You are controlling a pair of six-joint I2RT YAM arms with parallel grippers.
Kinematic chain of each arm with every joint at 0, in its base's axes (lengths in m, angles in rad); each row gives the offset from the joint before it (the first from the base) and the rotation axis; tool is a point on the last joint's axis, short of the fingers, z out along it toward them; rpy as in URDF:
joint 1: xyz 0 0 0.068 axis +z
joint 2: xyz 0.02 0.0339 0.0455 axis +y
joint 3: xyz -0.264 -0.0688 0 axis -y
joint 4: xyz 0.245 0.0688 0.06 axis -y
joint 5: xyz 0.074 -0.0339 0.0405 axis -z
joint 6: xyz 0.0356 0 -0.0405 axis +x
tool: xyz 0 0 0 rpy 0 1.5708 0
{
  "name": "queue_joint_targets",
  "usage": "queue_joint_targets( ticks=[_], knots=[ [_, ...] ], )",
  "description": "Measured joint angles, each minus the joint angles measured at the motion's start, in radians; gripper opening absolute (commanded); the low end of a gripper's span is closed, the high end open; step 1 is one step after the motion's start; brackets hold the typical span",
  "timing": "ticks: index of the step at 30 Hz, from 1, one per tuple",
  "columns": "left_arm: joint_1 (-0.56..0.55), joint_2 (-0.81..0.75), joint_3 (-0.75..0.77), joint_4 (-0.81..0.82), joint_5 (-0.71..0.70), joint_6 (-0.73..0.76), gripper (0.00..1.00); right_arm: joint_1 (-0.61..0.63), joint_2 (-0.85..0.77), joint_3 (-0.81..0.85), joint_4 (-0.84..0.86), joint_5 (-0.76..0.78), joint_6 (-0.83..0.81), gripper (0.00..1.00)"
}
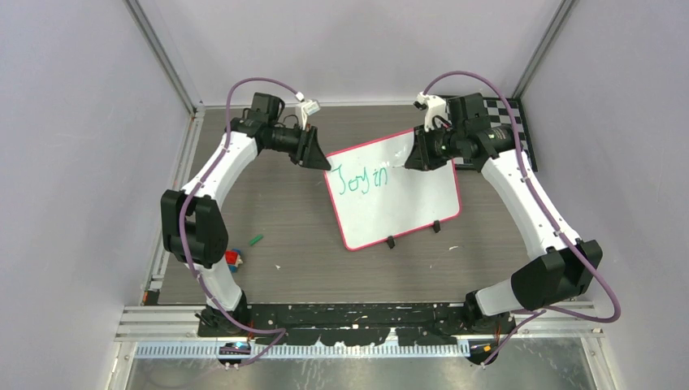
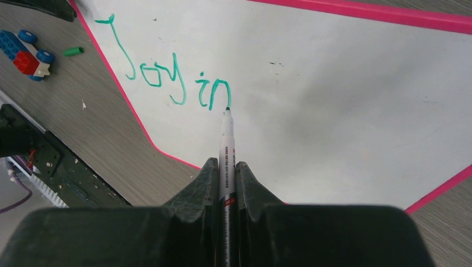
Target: Write a sentence on the whiteboard
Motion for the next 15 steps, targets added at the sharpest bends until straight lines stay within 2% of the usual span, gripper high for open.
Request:
queue_joint_targets(
  ticks=[4, 10, 15],
  knots=[
    [0.0, 0.0, -0.005, 0.007, 0.0, -0.004, 0.48, -0.015, -0.005, 0.0, 0.0, 0.0, -0.011, 0.0],
    [0.0, -0.002, -0.03, 0.027, 0.008, -0.039, 0.49, -0.017, -0.004, 0.0, 0.002, 0.011, -0.015, 0.0],
    [0.0, -0.002, -0.039, 0.043, 0.014, -0.057, 0.35, -0.017, -0.001, 0.0, 0.004, 0.027, -0.016, 0.0]
  ],
)
